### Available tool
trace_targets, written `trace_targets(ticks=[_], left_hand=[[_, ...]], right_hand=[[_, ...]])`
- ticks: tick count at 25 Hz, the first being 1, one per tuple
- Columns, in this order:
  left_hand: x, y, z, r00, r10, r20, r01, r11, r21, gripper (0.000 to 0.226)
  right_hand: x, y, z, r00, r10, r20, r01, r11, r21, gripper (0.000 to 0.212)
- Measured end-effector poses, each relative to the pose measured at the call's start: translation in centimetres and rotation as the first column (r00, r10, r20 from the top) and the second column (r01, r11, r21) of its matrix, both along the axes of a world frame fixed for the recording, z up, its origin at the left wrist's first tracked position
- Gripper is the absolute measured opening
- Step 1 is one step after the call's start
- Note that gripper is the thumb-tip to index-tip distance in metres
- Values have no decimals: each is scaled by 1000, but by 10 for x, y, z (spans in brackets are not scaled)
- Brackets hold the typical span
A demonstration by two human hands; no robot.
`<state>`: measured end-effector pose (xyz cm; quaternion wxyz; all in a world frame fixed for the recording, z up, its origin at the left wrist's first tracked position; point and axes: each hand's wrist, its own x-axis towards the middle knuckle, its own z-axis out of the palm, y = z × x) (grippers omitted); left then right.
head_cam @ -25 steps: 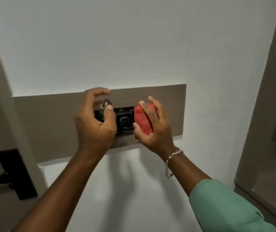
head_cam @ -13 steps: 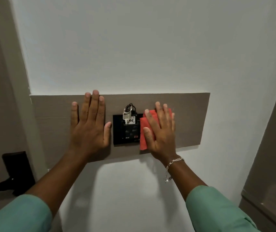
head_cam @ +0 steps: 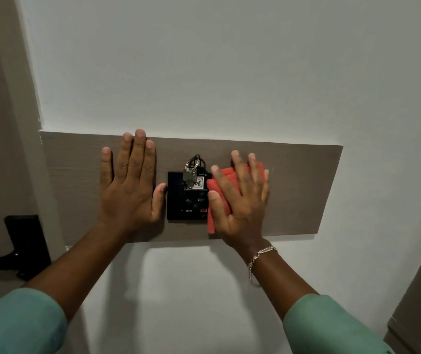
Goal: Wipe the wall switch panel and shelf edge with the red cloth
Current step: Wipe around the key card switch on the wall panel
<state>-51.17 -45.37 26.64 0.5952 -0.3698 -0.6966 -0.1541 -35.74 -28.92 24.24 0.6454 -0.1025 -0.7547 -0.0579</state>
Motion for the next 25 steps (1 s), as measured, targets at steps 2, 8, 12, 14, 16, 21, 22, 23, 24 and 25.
trace_targets(ticks=[2, 8, 12, 14, 16, 21, 22, 23, 24, 25], left_hand=[[0, 0, 0, 1000, 19, -25, -19, 1000, -11, 75], [0, 1, -1, 997, 28, -65, -29, 1000, -9, 74], [-1, 1, 0, 997, 30, -69, -30, 1000, -9, 74], [-1, 0, 0, 997, 32, -67, -32, 999, 1, 75], [0, 0, -1, 997, 32, -72, -32, 999, 0, 74], [-1, 0, -1, 997, 14, -70, -13, 1000, 10, 75], [-2, 0, -1, 997, 9, -72, -8, 1000, 10, 75], [-2, 0, -1, 997, 3, -73, -2, 1000, 7, 75], [-3, 0, -1, 997, -2, -73, 2, 1000, 2, 75], [-4, 0, -2, 997, -6, -73, 5, 1000, -3, 75]], right_hand=[[5, 11, 1, 997, 33, 67, -44, 987, 155, 42], [5, 13, -2, 999, -40, -23, 40, 999, -26, 44], [7, 26, -1, 998, 16, 55, -27, 976, 216, 44], [9, 23, -12, 998, -22, -56, 22, 1000, 5, 44], [-2, 6, -14, 989, -78, -129, 53, 981, -185, 45], [7, 28, -6, 1000, -10, 27, 3, 974, 226, 46], [6, 27, -11, 998, -31, -46, 36, 992, 120, 46], [-1, 17, -15, 985, -72, -158, 62, 996, -69, 46], [-10, 3, -18, 960, -115, -257, 47, 966, -256, 46], [-19, -11, -20, 942, -132, -309, 12, 932, -362, 48]])
